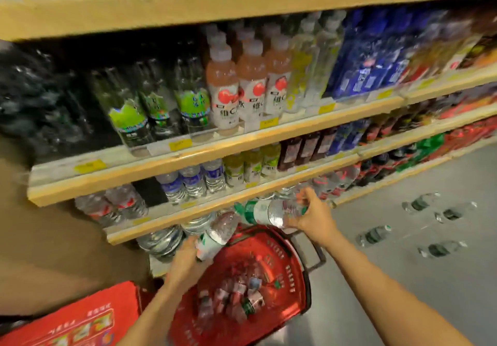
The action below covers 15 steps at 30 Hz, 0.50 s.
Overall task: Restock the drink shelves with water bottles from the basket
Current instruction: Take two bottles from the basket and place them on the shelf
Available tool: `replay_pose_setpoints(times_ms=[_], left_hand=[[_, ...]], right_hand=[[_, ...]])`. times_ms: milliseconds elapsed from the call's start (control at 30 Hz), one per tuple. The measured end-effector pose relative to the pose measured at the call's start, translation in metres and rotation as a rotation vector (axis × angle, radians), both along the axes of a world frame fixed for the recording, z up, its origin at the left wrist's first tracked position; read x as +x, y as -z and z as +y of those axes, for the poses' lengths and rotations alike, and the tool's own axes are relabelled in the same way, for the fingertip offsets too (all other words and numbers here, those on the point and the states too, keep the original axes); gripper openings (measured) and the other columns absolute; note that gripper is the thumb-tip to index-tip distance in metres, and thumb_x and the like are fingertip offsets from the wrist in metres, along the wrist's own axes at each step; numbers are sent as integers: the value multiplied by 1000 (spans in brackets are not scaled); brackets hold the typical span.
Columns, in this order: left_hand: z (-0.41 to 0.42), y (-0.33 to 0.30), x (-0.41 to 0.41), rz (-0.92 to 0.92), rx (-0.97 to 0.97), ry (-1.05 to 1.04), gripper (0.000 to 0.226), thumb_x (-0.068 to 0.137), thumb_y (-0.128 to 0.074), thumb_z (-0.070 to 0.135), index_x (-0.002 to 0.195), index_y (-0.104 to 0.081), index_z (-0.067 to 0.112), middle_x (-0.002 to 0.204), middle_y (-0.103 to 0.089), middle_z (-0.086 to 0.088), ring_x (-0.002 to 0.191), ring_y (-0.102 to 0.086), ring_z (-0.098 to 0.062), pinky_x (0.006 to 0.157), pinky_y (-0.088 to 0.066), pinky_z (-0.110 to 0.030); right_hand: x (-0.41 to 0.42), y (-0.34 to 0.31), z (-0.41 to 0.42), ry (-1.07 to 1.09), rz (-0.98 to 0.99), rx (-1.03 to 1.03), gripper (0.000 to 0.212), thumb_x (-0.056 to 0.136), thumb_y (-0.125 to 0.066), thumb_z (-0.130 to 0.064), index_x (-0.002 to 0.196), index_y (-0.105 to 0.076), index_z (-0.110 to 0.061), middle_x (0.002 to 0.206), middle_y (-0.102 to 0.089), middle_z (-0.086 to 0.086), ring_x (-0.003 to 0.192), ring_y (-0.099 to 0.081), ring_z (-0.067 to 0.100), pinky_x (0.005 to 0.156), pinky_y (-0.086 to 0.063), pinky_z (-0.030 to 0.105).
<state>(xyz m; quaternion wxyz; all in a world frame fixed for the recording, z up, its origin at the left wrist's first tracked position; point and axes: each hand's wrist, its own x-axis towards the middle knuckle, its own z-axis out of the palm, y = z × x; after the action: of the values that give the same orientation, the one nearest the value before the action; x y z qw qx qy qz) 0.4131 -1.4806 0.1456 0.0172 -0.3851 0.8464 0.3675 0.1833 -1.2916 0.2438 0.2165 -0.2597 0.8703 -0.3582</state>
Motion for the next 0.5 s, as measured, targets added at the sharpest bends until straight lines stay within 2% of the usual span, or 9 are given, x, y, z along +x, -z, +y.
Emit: replay_pose_setpoints(times_ms=[67, 167, 233, 300, 367, 433, 500], left_hand=[[1, -40, -3, 115, 32, -53, 66, 72, -75, 24, 129, -47, 8, 126, -54, -9, 118, -52, -27, 89, -40, -32], [4, -101, -4, 272, 3, -129, 63, 64, -72, 33, 120, -53, 11, 111, -58, -3, 102, -54, -17, 76, -35, -26], [2, -139, -7, 315, -17, -174, 60, 68, -77, 25, 121, -53, 10, 112, -57, -7, 101, -52, -18, 75, -34, -26], [1, -172, -6, 339, -87, -193, 53, 72, -77, 19, 118, -52, 9, 111, -57, -10, 102, -54, -24, 73, -36, -30], [-2, -201, -3, 380, -125, -228, 50, 72, -78, 23, 113, -52, 9, 105, -58, -6, 97, -55, -25, 72, -40, -33], [-3, -231, 2, 445, -129, -268, 53, 67, -79, 30, 108, -53, 10, 97, -59, -3, 90, -57, -22, 69, -42, -33], [-6, -254, 5, 507, -134, -281, 54, 61, -75, 39, 104, -52, 16, 96, -62, -2, 89, -60, -21, 67, -43, -30]], right_hand=[[-3, -39, -7, -18, 22, -61, 50, 64, -83, -17, 96, -45, -11, 86, -54, 2, 78, -52, 23, 62, -41, 33], [-5, -105, -14, -94, 74, -142, 55, 59, -86, -16, 94, -44, -11, 92, -49, 5, 83, -45, 19, 61, -36, 29], [-4, -146, -20, -113, 85, -212, 57, 57, -88, -18, 97, -47, -12, 94, -50, 2, 85, -46, 18, 61, -36, 24], [0, -180, -25, -70, 36, -294, 57, 59, -87, -18, 102, -50, -15, 97, -52, -1, 84, -49, 17, 60, -40, 25], [4, -210, -33, -19, -26, -430, 52, 62, -85, -16, 101, -51, -18, 98, -53, -1, 86, -53, 19, 62, -42, 26], [10, -238, -44, -44, -108, -586, 47, 66, -82, -12, 104, -54, -15, 98, -59, -2, 97, -58, 20, 69, -46, 21], [20, -262, -57, -98, -154, -653, 49, 71, -78, -9, 115, -56, -7, 108, -60, 0, 106, -57, 15, 76, -47, 16]])
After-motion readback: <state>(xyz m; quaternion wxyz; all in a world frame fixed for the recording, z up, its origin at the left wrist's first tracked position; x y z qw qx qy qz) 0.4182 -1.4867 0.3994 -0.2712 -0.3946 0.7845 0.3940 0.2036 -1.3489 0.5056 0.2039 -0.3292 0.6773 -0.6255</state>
